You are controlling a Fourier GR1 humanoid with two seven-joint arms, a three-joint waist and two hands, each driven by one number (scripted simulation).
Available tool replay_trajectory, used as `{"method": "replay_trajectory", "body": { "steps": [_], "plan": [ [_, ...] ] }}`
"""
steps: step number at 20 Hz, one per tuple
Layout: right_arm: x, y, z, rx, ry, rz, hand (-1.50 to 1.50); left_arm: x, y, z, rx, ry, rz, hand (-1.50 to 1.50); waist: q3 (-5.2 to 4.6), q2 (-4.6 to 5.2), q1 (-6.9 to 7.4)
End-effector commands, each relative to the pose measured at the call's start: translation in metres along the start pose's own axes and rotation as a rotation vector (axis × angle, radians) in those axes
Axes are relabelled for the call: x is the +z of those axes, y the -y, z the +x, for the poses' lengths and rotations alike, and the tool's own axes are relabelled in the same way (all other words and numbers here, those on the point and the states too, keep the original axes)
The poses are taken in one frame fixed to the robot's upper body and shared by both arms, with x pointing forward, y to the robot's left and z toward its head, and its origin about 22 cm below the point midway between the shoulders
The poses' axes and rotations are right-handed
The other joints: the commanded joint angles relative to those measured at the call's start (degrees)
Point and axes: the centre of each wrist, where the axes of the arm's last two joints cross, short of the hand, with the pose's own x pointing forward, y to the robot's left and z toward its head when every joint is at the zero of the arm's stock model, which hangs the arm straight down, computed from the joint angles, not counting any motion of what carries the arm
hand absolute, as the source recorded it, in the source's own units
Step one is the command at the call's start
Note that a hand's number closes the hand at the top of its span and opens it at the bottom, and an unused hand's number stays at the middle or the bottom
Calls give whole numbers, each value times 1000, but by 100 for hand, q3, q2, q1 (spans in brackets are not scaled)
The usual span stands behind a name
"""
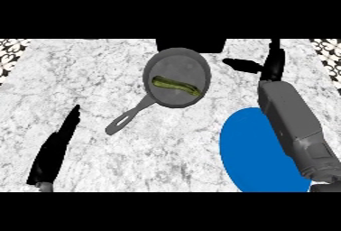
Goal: Pick the squash from the plate and place it in the pan
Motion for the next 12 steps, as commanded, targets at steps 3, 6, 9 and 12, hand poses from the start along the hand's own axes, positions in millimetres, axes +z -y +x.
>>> {"method": "replay_trajectory", "body": {
  "steps": [3,6,9,12],
  "plan": [
    [-13,61,-32,18,36,4,-150,16,-7,-1,-4,4,28,0,1,-15,-16],
    [-15,106,-50,36,2,16,-150,4,-4,-19,10,-18,24,0,-5,-34,-129],
    [-8,109,-38,37,28,43,-150,5,-16,8,2,-35,34,0,-6,-76,-167],
    [-17,144,-40,29,27,66,-150,14,-15,-7,5,-1,24,0,-4,-45,-92]
  ]
}}
